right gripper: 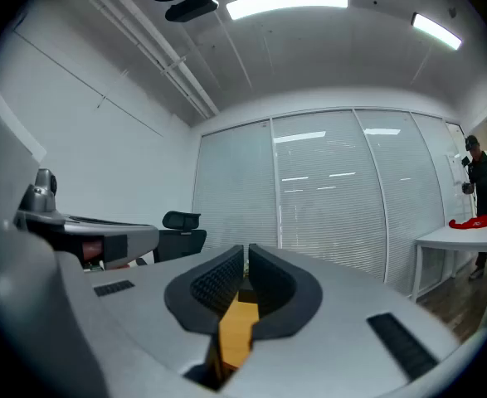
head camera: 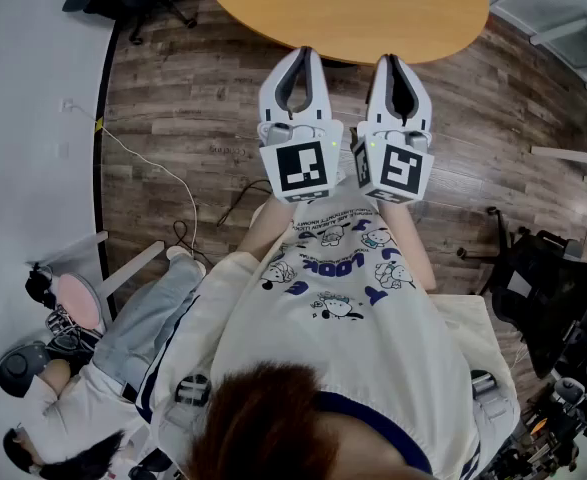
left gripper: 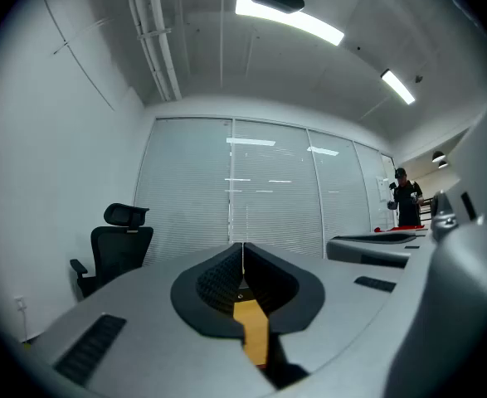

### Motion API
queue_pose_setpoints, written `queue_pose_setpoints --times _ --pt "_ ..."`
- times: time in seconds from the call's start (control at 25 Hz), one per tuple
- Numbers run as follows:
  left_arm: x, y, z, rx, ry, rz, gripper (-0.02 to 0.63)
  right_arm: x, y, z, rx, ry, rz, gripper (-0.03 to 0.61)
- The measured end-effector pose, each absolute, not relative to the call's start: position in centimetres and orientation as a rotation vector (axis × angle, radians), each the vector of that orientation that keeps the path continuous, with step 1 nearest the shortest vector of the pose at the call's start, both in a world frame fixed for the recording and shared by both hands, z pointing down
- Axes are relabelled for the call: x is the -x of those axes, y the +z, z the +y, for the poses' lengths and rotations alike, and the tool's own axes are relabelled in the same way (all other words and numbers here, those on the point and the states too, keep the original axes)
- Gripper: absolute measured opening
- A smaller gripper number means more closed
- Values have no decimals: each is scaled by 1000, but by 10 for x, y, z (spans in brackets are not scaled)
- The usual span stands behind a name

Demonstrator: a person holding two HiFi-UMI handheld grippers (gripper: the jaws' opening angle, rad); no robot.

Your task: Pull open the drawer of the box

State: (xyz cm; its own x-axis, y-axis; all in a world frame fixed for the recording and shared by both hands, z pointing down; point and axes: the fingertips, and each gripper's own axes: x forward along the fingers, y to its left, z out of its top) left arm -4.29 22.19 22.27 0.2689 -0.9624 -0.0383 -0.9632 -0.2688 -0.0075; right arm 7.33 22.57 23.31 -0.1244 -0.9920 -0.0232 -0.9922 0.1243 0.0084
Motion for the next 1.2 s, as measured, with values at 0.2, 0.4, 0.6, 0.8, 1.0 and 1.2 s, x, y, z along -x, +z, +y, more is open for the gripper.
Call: queue_pose_setpoints --times 0.2,0.4,0.6,0.8,1.0,1.2 --pt "43 222 217 2485 47 1875 18 -69 236 222 2044 35 2362 40" --pt "42 224 210 2489 42 1870 17 -68 238 215 2040 22 2364 40" --pt "49 228 198 2495 36 1872 18 -61 248 203 2049 5 2381 41" --pt "60 232 188 2505 38 1875 18 -50 256 192 2050 -41 2398 43" --pt "69 236 184 2502 25 1868 17 -44 263 190 2075 -59 2385 43" --pt "76 241 179 2517 18 1883 18 -48 269 186 2096 -75 2372 43"
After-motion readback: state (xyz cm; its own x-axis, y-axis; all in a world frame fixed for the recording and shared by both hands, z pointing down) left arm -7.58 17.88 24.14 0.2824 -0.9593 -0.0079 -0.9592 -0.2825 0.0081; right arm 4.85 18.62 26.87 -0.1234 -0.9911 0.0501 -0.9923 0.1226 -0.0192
